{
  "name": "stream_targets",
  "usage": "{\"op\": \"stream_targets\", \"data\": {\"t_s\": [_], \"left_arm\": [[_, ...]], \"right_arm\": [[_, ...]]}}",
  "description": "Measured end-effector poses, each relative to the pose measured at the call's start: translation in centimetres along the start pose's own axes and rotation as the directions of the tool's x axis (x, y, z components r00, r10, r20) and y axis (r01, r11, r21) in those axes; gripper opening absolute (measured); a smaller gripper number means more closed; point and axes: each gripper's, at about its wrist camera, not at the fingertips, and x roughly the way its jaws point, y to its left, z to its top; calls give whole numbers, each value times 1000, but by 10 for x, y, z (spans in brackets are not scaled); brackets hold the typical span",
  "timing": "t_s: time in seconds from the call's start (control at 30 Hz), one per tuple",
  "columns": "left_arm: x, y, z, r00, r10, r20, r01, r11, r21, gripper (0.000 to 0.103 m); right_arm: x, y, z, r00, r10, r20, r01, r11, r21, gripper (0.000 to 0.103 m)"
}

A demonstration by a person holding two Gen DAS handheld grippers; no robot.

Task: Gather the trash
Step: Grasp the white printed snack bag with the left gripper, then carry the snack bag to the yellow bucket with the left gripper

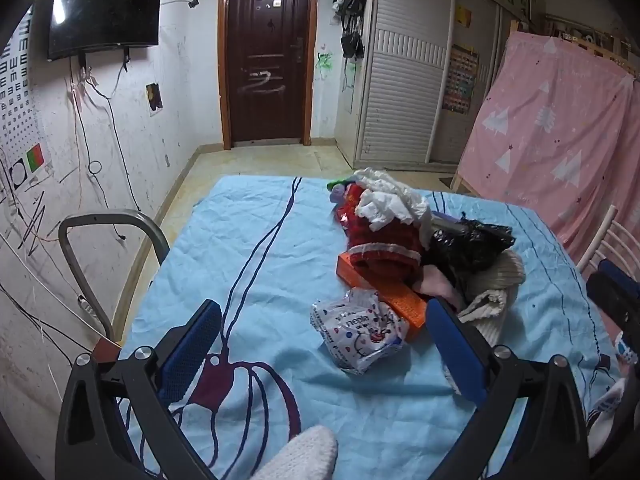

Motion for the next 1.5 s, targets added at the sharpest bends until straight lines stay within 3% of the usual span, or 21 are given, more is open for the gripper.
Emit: {"op": "stream_targets", "data": {"t_s": [0.27, 0.53, 0.7, 0.77, 0.83, 0.93, 0.97, 1.03, 1.2, 1.5], "left_arm": [[31, 12, 3, 995, -49, -87, 52, 998, 28, 93], [64, -6, -2, 980, -95, -175, 123, 980, 157, 93], [88, -18, 1, 968, -99, -230, 141, 974, 177, 92], [97, -20, 1, 963, -107, -248, 154, 972, 179, 85], [99, -22, -2, 957, -123, -262, 168, 973, 159, 66], [100, -23, -3, 955, -142, -262, 181, 974, 134, 49], [99, -22, -4, 952, -155, -263, 192, 974, 122, 46], [97, -21, -4, 948, -180, -262, 213, 972, 103, 40], [82, -19, -11, 937, -241, -253, 261, 964, 51, 38], [43, -17, -14, 946, -261, -191, 276, 960, 57, 38]], "right_arm": [[46, 14, -11, 977, 96, -188, -89, 995, 43, 99], [70, 5, -4, 964, 85, -253, -60, 993, 105, 98], [84, 0, 6, 957, 86, -279, -51, 990, 129, 98], [90, 1, 8, 953, 88, -289, -53, 991, 124, 98], [97, 2, 8, 949, 83, -303, -49, 992, 118, 98], [106, 2, 7, 944, 79, -319, -45, 992, 114, 96], [108, 1, 6, 943, 81, -323, -46, 992, 115, 93], [111, -3, 5, 938, 96, -333, -57, 990, 126, 68], [104, -3, 3, 941, 126, -313, -92, 988, 121, 57], [59, -28, 2, 973, 85, -214, -58, 990, 128, 56]]}}
